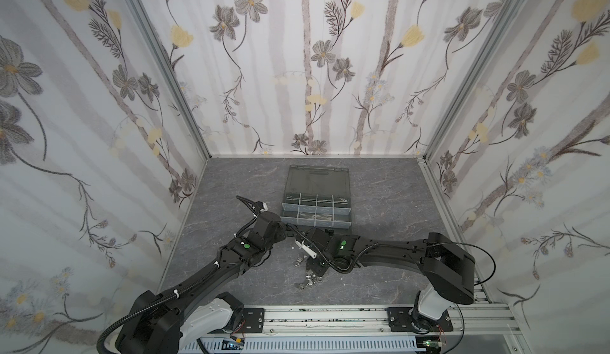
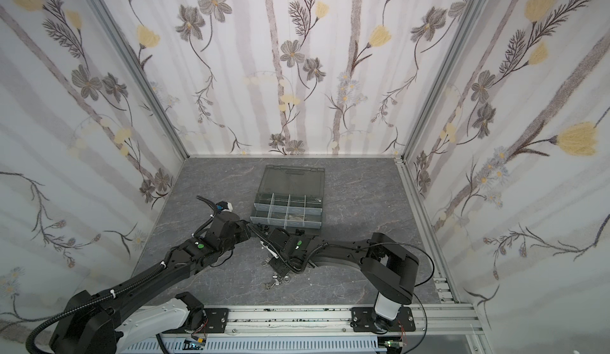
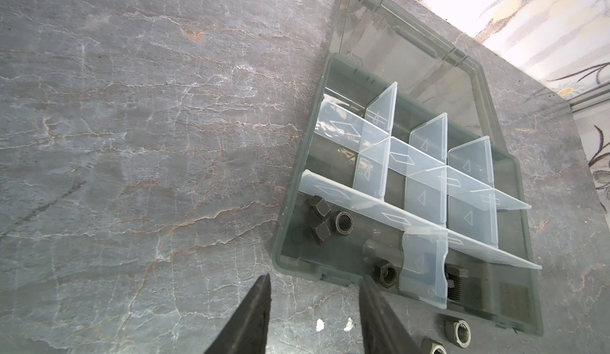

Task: Sort the screws and nuts into containers
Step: 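Close the right gripper on a black bolt beside the wing nuts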

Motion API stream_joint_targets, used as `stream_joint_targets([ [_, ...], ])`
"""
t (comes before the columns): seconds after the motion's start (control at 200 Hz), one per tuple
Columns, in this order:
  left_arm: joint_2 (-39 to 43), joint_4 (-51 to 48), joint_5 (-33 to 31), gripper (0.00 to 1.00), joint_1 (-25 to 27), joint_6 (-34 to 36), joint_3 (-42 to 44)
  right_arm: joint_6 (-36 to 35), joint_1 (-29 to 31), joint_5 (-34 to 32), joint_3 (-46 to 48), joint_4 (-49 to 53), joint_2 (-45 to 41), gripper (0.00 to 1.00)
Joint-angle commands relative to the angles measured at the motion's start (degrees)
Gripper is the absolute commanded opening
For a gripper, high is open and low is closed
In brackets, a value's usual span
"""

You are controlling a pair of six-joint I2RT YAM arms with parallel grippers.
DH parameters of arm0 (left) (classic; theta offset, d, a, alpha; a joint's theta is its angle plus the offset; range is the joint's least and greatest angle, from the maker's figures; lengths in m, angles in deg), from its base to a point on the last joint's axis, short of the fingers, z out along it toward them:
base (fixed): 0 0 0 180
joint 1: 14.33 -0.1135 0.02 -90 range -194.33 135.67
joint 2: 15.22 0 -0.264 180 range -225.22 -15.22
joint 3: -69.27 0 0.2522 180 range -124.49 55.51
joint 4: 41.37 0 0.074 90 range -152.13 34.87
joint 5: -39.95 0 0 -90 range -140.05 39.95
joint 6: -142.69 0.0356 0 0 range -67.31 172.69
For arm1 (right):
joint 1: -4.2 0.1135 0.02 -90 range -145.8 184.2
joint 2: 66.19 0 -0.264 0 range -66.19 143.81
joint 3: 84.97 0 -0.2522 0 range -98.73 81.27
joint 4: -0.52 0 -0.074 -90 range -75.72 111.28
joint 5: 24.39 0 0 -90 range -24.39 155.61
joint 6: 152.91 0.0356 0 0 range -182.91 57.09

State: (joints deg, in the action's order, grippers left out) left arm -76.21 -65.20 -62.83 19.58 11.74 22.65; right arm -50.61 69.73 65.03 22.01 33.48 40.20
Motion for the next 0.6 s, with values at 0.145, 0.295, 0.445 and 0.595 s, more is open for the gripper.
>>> stream_joint_targets([
  [0.145, 1.2, 0.8, -0.7, 0.46, -0.1, -1.3, 0.8, -2.3, 1.8, -1.9, -2.0, 1.5, 2.5, 0.31],
  [0.295, 1.8, 0.8, -0.6, 0.46, -0.1, -1.6, 1.3, -1.6, 2.2, -4.2, -3.1, 2.1, 3.8, 0.3],
  [0.445, 1.7, 0.9, -0.2, 0.46, -0.1, -1.6, 1.0, -1.1, 2.1, -4.8, -4.6, 1.3, 4.5, 0.3],
  [0.595, 1.8, 1.0, 0.3, 0.46, -0.1, -1.5, 1.0, -0.3, 2.1, -6.7, -6.7, 2.2, 5.7, 0.29],
])
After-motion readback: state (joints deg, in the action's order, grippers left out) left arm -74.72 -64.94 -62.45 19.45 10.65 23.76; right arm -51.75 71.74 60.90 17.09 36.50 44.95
